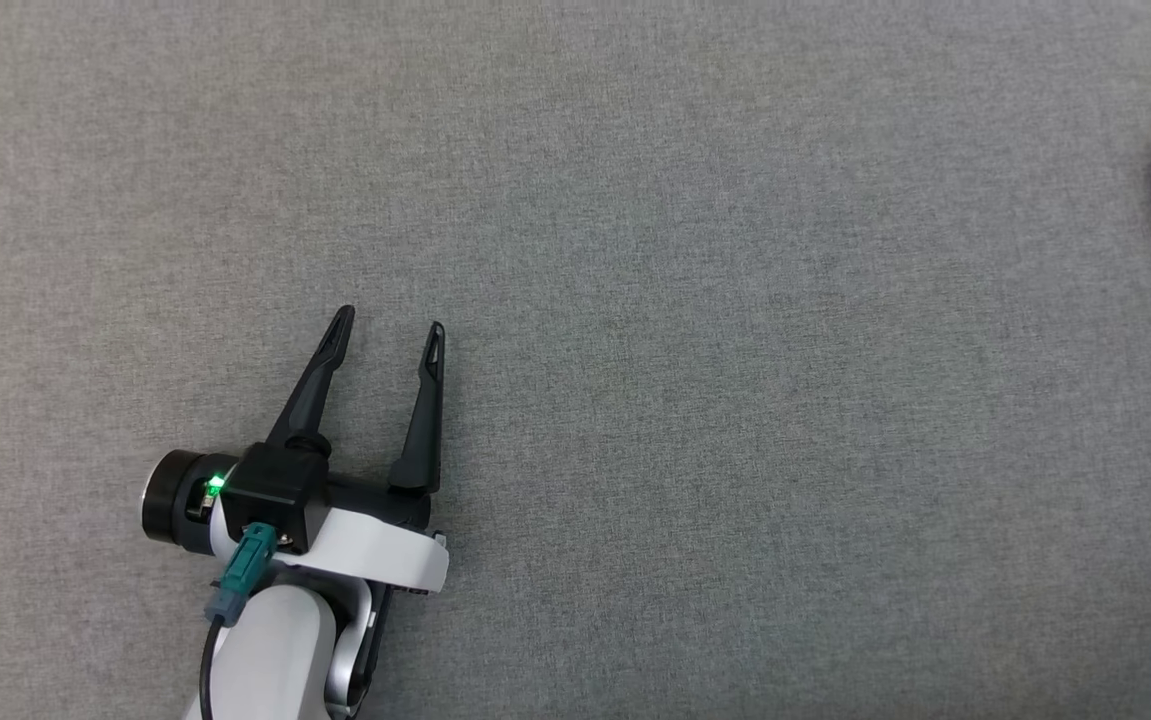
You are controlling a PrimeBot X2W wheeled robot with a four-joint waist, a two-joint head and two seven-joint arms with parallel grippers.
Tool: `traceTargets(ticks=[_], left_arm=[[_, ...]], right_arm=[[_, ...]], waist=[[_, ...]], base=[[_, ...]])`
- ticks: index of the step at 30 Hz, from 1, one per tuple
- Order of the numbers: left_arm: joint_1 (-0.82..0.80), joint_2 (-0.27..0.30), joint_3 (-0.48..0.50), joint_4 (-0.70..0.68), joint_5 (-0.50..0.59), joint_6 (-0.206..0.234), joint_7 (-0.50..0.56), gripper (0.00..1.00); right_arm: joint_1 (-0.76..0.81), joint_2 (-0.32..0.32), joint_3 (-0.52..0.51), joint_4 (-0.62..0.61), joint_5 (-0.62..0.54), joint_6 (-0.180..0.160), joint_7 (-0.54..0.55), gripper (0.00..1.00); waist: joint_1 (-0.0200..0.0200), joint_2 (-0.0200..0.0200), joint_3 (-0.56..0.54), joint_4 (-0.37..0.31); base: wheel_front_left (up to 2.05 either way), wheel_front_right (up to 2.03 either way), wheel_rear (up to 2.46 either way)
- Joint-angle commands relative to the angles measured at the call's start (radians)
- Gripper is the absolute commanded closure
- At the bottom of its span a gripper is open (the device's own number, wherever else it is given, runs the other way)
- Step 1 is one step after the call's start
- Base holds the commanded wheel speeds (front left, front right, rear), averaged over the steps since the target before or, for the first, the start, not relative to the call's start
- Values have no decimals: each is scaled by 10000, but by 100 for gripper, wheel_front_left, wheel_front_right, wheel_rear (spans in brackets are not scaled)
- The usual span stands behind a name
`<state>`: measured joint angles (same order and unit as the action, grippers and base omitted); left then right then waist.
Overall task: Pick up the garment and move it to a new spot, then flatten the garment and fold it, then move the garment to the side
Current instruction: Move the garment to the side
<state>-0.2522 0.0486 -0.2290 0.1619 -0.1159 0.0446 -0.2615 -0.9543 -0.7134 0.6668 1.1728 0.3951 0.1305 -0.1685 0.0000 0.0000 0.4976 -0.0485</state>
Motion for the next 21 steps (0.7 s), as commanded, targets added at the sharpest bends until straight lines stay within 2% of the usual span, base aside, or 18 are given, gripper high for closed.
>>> traceTargets(ticks=[1,14,19,21], left_arm=[[-17,50,5,22,-70,20,-25,0],[208,50,-287,64,-537,310,-25,0],[438,48,-337,21,-748,464,-25,0],[541,48,-327,2,-816,536,-25,0]], right_arm=[[-124,32,-23,91,-179,-3,-109,0],[-745,-146,-185,666,-1683,-3,121,0],[-776,283,-393,265,-1809,-3,-342,0],[-647,616,-608,-115,-1471,-1,-561,0]], waist=[[0,0,-131,7],[0,0,-1360,55],[0,0,-2092,68],[0,0,-2406,69]], base=[[0,0,0],[0,0,0],[0,0,0],[0,0,0]])
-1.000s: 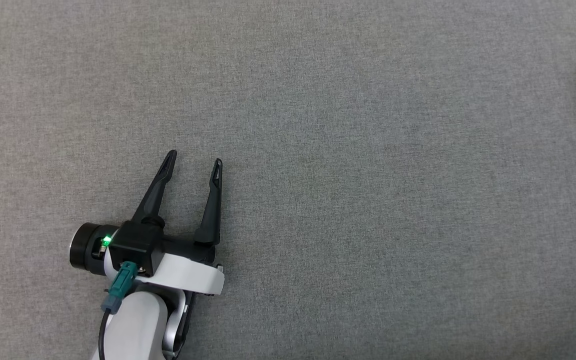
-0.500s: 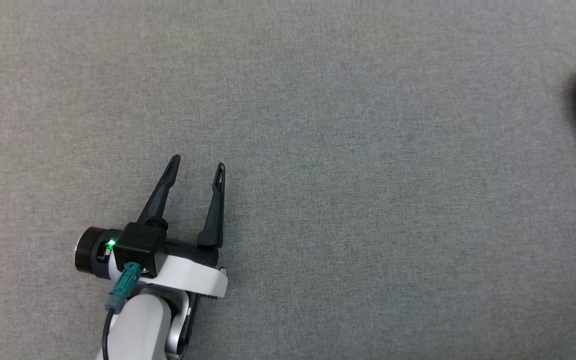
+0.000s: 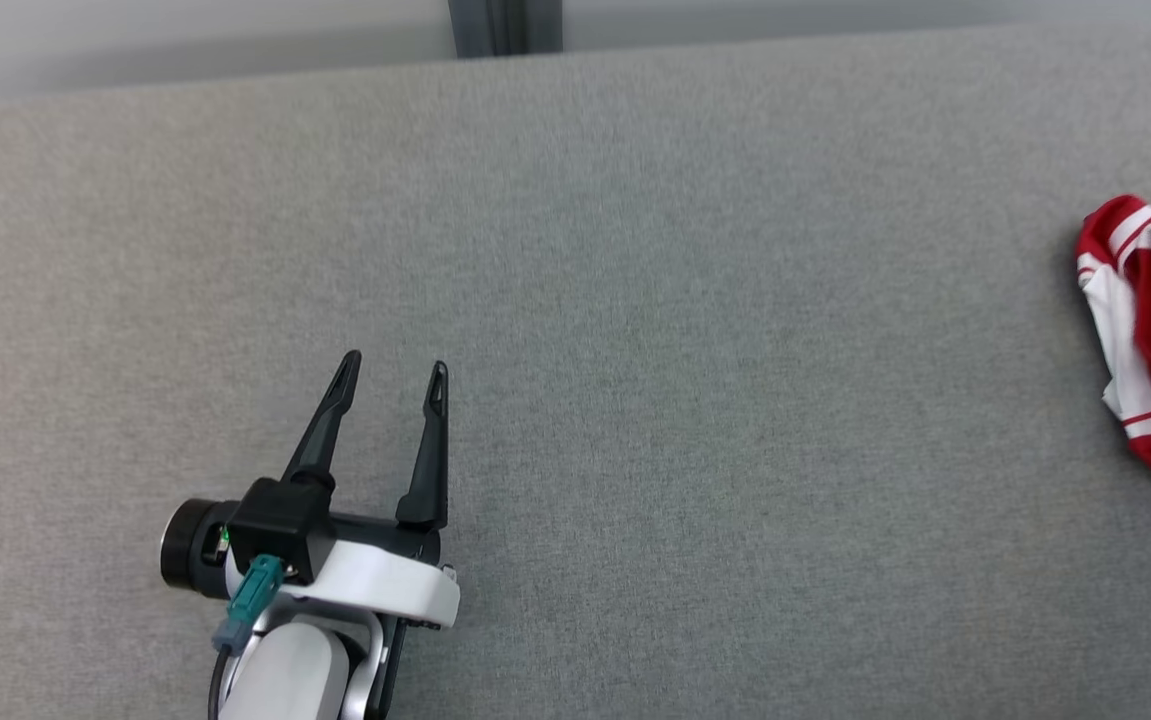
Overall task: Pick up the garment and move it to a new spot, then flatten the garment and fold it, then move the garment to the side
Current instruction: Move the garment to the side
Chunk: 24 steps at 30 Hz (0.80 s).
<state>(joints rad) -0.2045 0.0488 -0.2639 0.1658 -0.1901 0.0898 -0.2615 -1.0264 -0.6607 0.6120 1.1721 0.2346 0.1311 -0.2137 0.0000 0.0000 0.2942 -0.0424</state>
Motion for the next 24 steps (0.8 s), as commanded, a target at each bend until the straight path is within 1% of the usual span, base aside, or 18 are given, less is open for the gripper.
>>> traceTargets(ticks=[1,7,8,11,14,17,21,24], left_arm=[[142,50,26,-37,-84,106,-25,0],[564,47,325,-142,-51,232,-25,0],[632,47,411,-180,-13,239,-25,0],[794,47,698,-303,39,250,-25,0],[991,47,938,-424,29,251,-25,0],[1154,48,1163,-568,11,253,-25,0],[1339,48,1363,-707,-47,258,-25,0],[1485,45,1457,-811,-113,319,-25,0]], right_arm=[[198,225,-138,-360,279,-7,-220,0],[1131,908,-921,-2457,1382,-7,-523,0],[1343,1035,-1235,-2873,1616,-8,-529,0],[2168,1448,-2430,-4320,1679,-7,-523,0],[3297,2125,-3620,-5885,1257,-7,-526,0],[4463,2967,-4583,-7351,792,-7,-528,0],[5894,4188,-5487,-8918,536,-7,-508,0],[6712,4854,-5860,-9791,347,-7,-508,0]], waist=[[0,0,-571,17],[0,0,-1573,-37],[0,0,-1718,-57],[0,0,-2102,-97],[0,0,-2474,-91],[0,0,-2735,-111],[0,0,-2927,-96],[0,0,-3029,-90]], base=[[0,0,0],[0,0,0],[0,0,0],[0,0,0],[0,0,0],[0,0,0],[0,0,0],[0,0,0]])
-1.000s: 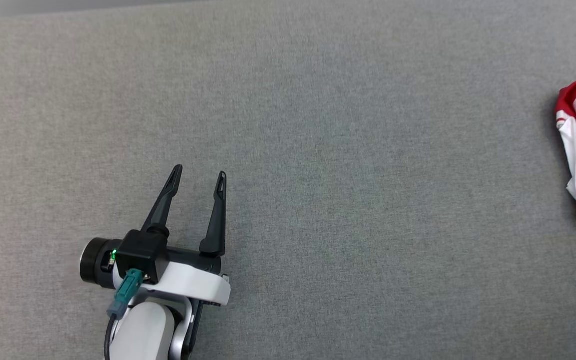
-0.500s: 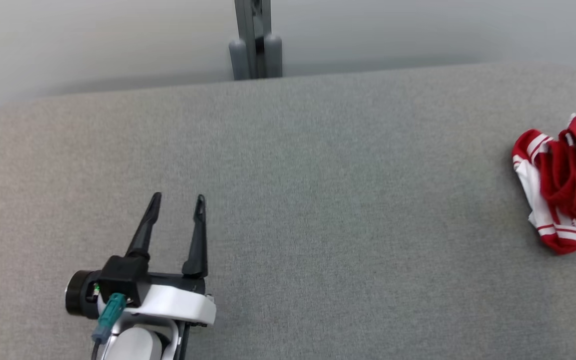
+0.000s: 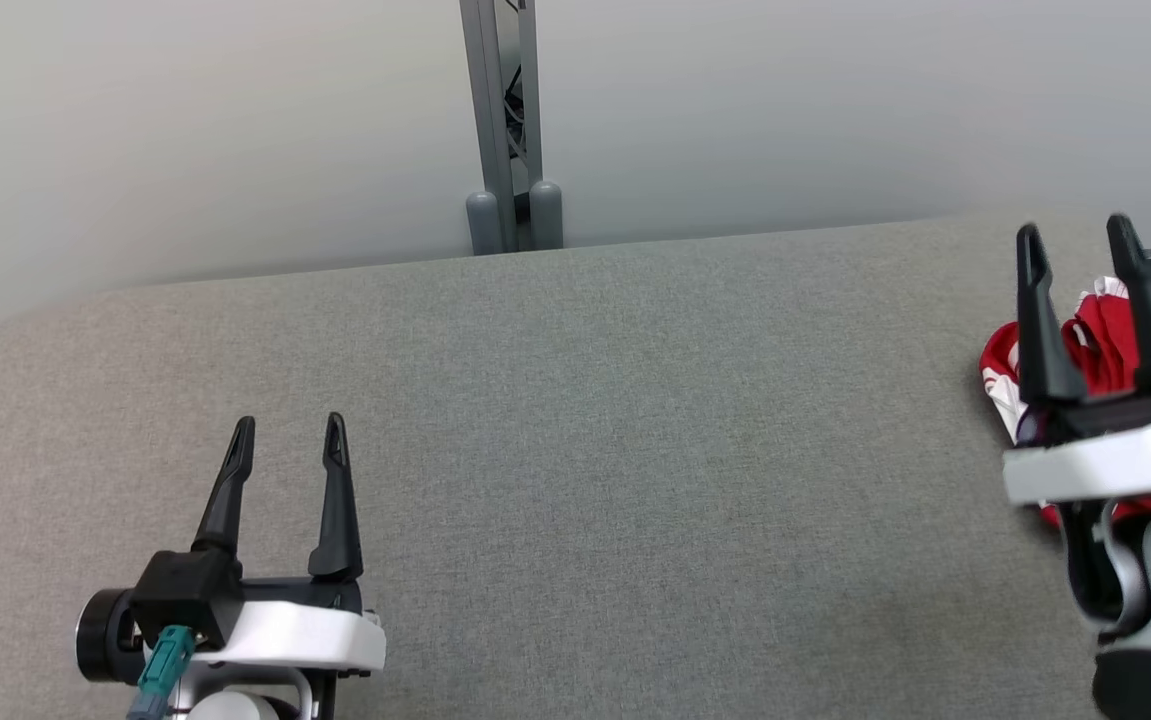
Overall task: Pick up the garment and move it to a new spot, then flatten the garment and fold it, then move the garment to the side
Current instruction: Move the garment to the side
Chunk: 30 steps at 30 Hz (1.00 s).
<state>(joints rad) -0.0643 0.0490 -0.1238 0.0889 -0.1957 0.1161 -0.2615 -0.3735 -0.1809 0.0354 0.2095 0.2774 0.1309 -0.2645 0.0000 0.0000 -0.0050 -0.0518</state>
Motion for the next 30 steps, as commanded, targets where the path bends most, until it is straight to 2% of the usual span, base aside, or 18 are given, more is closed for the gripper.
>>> traceTargets(ticks=[1,3,8,11,20,23,30], left_arm=[[144,43,76,-72,-99,96,-25,0],[286,48,127,-121,-187,181,-25,0],[723,45,190,-263,-293,404,-25,0],[895,46,87,-395,46,538,-25,0],[1149,43,83,-576,-127,1067,-25,0],[1178,46,65,-599,-218,1067,-25,0],[1314,42,281,-581,-597,571,-25,0]], right_arm=[[436,230,-156,-399,-196,-5,0,0],[901,652,-362,-734,-143,-5,0,0],[1648,1098,-559,-896,-266,-5,-1,0],[2016,1202,-513,-865,-188,-5,-1,0],[2935,1265,310,-908,-294,-5,-3,0],[3074,1280,501,-858,-239,-5,-2,0],[3088,1276,349,-789,-332,-3,-2,0]], waist=[[0,0,-63,4],[0,0,-144,-11],[0,0,-310,-123],[0,0,-369,-108],[0,0,-517,47],[0,0,-531,120],[0,0,-524,342]], base=[[0,0,0],[0,0,0],[0,0,0],[0,0,0],[0,0,0],[0,0,0],[0,0,0]])
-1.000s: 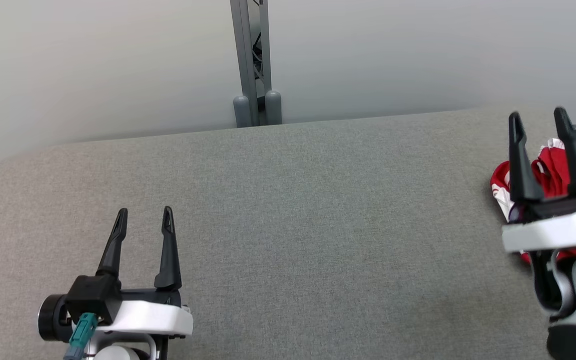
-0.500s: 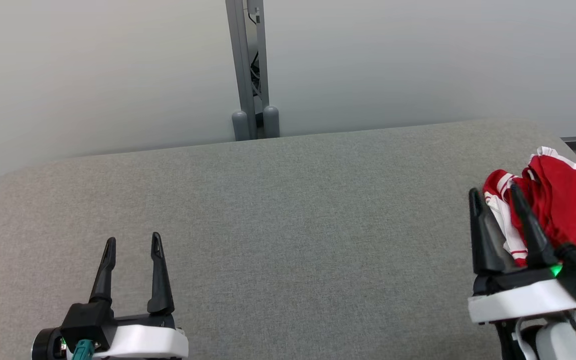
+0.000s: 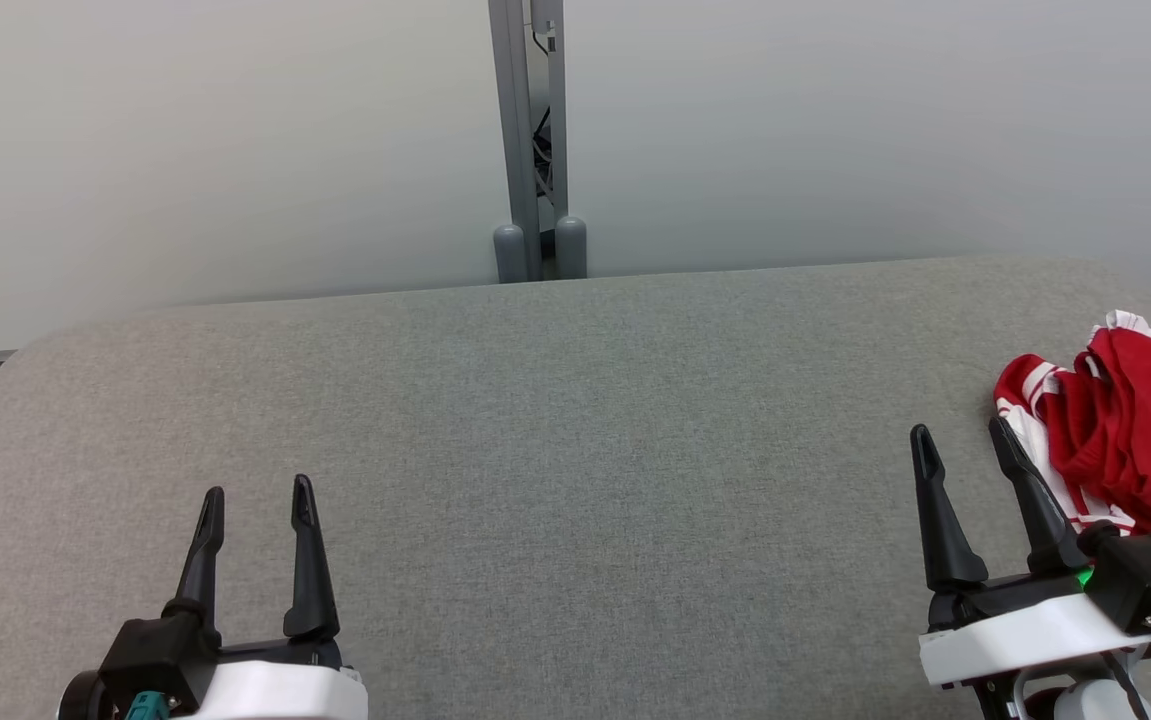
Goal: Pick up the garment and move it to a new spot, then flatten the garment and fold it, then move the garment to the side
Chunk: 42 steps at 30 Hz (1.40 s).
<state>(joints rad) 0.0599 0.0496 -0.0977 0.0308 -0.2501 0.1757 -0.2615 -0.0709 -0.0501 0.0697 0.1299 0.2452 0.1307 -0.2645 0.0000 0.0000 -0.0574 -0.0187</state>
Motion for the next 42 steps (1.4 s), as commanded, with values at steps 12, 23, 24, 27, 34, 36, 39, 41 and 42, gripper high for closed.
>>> traceTargets(ticks=[12,23,24,27,34,36,39,41,42], left_arm=[[137,41,35,339,-197,-356,-25,0],[108,39,89,480,-517,-786,-25,0],[98,39,97,493,-526,-795,-25,0],[76,39,109,522,-525,-791,-25,0],[60,39,138,624,-623,-825,-25,0],[63,39,145,625,-703,-850,-25,0],[35,39,144,596,-765,-883,-25,0],[7,39,152,592,-800,-872,-25,0],[-3,39,155,597,-800,-876,-25,0]], right_arm=[[45,-35,277,98,-321,-3,-2,0],[13,-34,414,162,-245,-3,-2,0],[1,-34,407,169,-241,-3,-2,0],[-15,-34,397,182,-233,-3,-2,0],[-4,-34,351,222,-231,-3,-2,0],[8,-34,364,238,-255,-3,-2,0],[-11,-34,371,248,-293,-3,-2,0],[-21,-34,383,249,-310,-3,-2,0],[-24,-34,388,250,-323,-3,-2,0]], waist=[[0,0,-32,83],[0,0,-46,45],[0,0,-44,43],[0,0,-42,40],[0,0,-61,46],[0,0,-67,48],[0,0,-64,61],[0,0,-66,68],[0,0,-68,70]], base=[[0,0,0],[0,0,0],[0,0,0],[0,0,0],[0,0,0],[0,0,0],[0,0,0],[0,0,0],[0,0,0]])
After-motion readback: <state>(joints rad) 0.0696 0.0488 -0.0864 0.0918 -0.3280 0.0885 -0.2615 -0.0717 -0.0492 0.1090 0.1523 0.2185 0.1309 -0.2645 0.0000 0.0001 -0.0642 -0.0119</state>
